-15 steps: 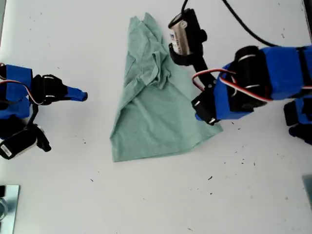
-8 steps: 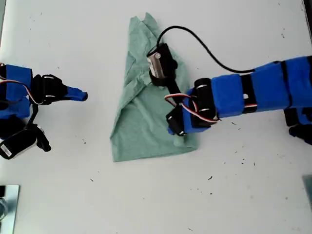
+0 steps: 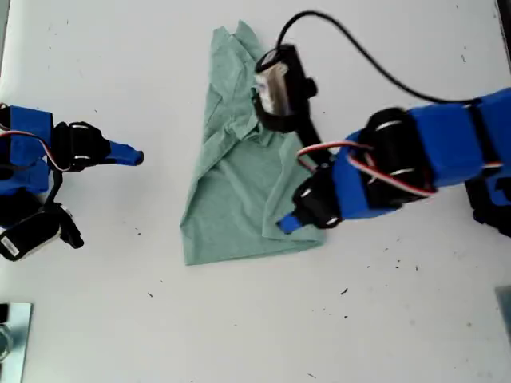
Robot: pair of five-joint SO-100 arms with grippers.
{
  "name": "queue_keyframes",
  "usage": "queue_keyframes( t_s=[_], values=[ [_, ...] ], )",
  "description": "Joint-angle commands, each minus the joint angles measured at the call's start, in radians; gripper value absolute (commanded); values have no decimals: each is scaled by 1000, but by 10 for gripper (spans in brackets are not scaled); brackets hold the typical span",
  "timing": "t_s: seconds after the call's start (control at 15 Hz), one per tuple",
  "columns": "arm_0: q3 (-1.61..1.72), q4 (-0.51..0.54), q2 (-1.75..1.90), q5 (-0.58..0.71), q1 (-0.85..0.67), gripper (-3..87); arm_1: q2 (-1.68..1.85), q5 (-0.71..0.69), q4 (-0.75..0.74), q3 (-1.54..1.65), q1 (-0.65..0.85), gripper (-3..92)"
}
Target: Fold t shirt
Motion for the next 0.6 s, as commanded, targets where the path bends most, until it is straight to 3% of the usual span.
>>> queue_keyframes(
  t_s=[0.0,0.27,0.53],
  values=[
    [12,0,9,12,20,-2,327,-51,71,259,110,25],
    [14,3,14,12,18,-2,810,-38,-362,1183,229,25],
    [11,15,15,6,14,-1,1167,-17,-419,1629,345,25]
  ],
)
